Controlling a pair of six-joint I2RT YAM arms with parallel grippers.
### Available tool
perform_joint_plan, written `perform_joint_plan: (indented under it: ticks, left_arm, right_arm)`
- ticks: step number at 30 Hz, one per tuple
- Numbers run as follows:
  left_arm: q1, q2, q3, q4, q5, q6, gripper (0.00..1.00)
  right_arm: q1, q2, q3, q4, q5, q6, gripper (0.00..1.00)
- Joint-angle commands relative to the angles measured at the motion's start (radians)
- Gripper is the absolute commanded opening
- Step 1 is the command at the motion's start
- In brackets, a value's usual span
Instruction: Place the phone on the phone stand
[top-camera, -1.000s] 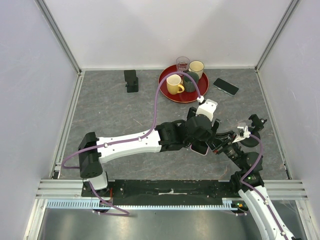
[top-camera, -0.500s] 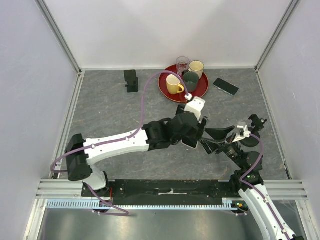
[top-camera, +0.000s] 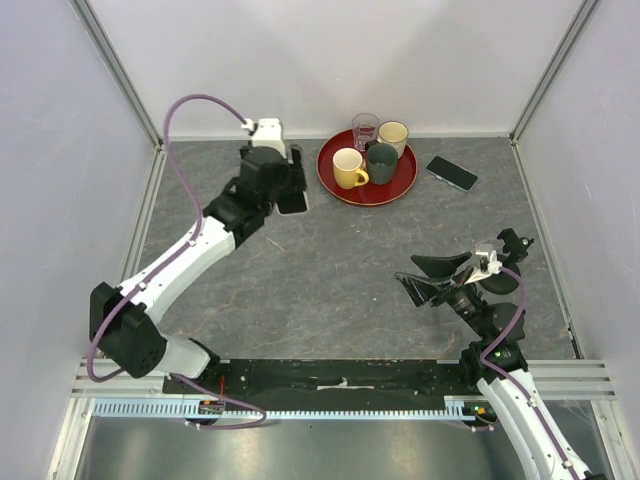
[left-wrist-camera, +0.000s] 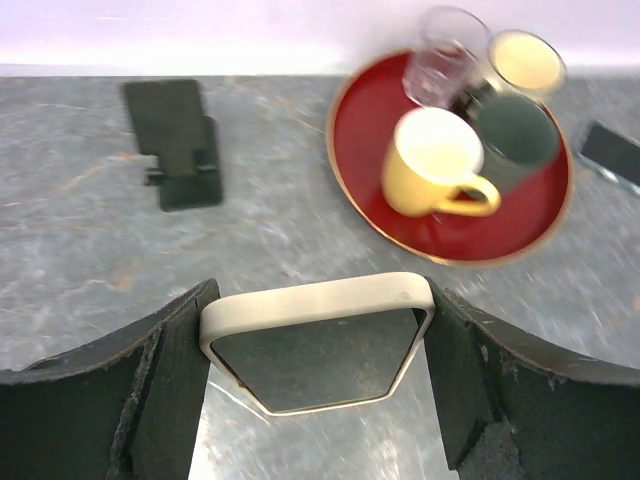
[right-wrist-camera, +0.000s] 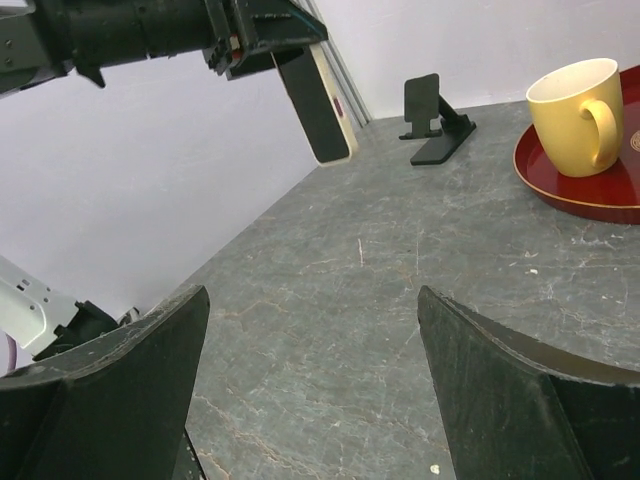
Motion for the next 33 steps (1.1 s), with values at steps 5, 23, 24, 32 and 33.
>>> perform_joint_plan:
  ticks: [5,23,24,32,33]
  left_arm:
    - [0.274,0.144,0.18,0.268,0.076,0.097,0.02]
    - [0.398,0.616,0.514,0.37,0.186,0.332,0.02]
    - [0.401,0.628,0.523,0.365,0.19,0.324,0.02]
    - [0.407,0.697,0.582,0.34,0.191,0.331,0.02]
    - [0.407,0.71,0.594,0.339,0.191,0.329,0.02]
  right_arm:
    - [0.002,0.009,-0.113,0.001,0.023,-0.019,0.91]
    - [0.001,0.124,-0.13,0.102,0.025,-0.02,0.93]
    - [0.002,0.129,-0.13,0.105,0.025,-0.019,0.93]
    - [0.002,0.138,-0.135,0.116,0.025,-0.019,0.93]
    - [0.001,0.141,-0.135,0.116,0.025,-0.017,0.93]
